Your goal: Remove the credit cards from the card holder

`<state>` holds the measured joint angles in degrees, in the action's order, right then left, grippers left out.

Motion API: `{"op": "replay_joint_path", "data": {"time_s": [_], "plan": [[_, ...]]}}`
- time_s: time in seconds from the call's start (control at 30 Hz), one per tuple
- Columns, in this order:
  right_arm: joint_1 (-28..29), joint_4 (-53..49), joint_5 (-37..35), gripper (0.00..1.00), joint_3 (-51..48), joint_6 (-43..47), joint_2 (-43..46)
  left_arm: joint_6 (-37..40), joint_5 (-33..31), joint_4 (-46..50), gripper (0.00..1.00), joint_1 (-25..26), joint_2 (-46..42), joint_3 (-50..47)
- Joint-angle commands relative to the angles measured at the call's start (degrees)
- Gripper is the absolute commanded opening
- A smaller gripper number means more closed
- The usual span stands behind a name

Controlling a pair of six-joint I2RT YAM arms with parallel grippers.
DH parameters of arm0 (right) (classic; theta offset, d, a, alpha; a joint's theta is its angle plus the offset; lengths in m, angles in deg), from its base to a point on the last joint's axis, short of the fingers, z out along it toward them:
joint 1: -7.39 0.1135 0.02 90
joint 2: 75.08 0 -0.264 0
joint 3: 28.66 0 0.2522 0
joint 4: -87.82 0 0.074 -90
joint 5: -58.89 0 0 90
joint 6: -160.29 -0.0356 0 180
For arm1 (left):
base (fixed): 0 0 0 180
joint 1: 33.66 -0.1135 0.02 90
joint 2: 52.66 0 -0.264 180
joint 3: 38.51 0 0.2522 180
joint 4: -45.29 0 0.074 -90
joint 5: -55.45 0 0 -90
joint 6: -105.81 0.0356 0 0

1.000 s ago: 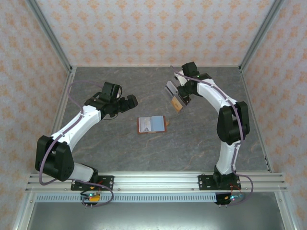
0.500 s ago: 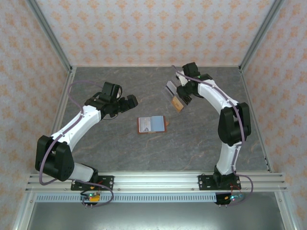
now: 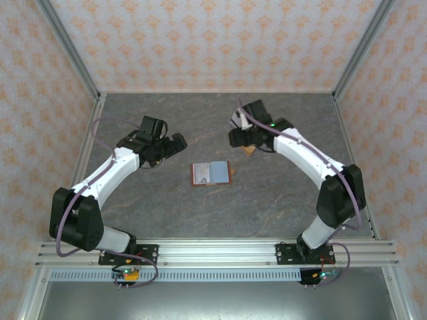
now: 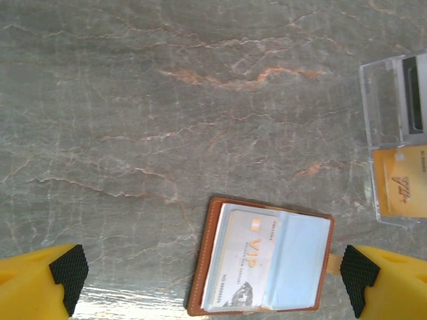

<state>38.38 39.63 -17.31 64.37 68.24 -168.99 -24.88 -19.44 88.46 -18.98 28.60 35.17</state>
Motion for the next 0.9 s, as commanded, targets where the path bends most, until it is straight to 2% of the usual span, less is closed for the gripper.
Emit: {"op": "replay_joint_path", "data": {"time_s": [0.0, 0.1, 0.23, 0.4, 0.53, 0.87], "plan": [[4.9, 1.5, 1.0, 0.59, -1.1, -8.3, -1.7, -1.7, -2.0, 1.1, 1.0, -0.9, 0.6, -1.2], [8.3, 3.4, 3.7, 0.58, -1.1, -12.0, -4.9, -1.9, -2.2, 1.0, 1.0, -1.2, 0.6, -1.8], [9.5, 7.0, 7.3, 0.56, -1.2, -17.3, -9.2, -1.9, -2.1, 1.0, 1.0, -1.3, 0.9, -2.3], [9.5, 11.7, 10.4, 0.36, -0.8, -25.0, -15.0, -2.4, -0.8, -0.4, 1.0, -1.3, 1.1, -3.1], [9.5, 14.0, 11.4, 0.29, -0.6, -29.3, -18.7, -2.7, 0.7, -1.2, 1.0, -1.3, 1.9, -3.4], [8.6, 16.2, 9.9, 0.23, -2.9, -32.7, -21.3, -3.5, 6.2, -4.0, 0.98, -0.8, 4.8, -4.3]]}}
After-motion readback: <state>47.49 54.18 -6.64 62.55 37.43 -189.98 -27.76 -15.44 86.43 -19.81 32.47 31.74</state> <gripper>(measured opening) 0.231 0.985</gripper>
